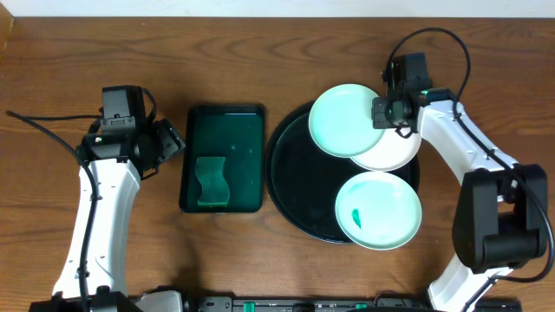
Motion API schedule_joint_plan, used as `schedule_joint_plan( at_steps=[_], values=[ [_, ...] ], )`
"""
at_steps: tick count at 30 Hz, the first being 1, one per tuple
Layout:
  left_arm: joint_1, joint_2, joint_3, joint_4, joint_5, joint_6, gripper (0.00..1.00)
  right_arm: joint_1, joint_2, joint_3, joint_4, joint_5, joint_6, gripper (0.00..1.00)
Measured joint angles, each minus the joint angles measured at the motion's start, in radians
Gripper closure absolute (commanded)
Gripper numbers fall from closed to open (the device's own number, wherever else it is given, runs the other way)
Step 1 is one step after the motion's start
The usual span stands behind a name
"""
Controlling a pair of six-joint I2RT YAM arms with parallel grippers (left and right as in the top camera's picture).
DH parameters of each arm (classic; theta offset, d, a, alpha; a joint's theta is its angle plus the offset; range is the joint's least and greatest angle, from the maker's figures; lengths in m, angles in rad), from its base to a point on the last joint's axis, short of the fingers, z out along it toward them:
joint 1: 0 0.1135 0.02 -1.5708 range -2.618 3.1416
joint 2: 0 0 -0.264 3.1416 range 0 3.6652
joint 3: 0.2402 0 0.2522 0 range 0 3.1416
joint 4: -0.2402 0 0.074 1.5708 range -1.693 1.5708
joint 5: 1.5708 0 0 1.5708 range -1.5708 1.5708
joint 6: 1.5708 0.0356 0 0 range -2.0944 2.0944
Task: Clean dirty plates on tray and stack at the side
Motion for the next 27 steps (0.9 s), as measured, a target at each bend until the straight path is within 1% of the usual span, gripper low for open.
schedule_joint_plan(
  at_steps=[4, 11, 15, 18, 21, 27],
  values=[
    [0.000, 0.000, 0.000, 0.000, 0.000, 0.000, 0.20, -0.028, -0.066, 0.000, -0.014, -0.038, 0.025, 0.99],
    [0.000, 0.000, 0.000, 0.000, 0.000, 0.000, 0.20, -0.103, -0.274, 0.000, -0.058, -0.056, 0.046, 0.99],
    [0.000, 0.000, 0.000, 0.000, 0.000, 0.000, 0.20, -0.164, -0.385, 0.000, -0.078, -0.072, 0.071, 0.99],
    [0.000, 0.000, 0.000, 0.000, 0.000, 0.000, 0.20, -0.212, -0.429, 0.000, -0.087, -0.076, 0.084, 0.99],
    [0.000, 0.000, 0.000, 0.000, 0.000, 0.000, 0.20, -0.300, -0.464, 0.000, -0.102, -0.078, 0.101, 0.99],
    [0.000, 0.000, 0.000, 0.000, 0.000, 0.000, 0.20, -0.494, -0.467, 0.000, -0.173, -0.079, 0.111, 0.99]
  ],
)
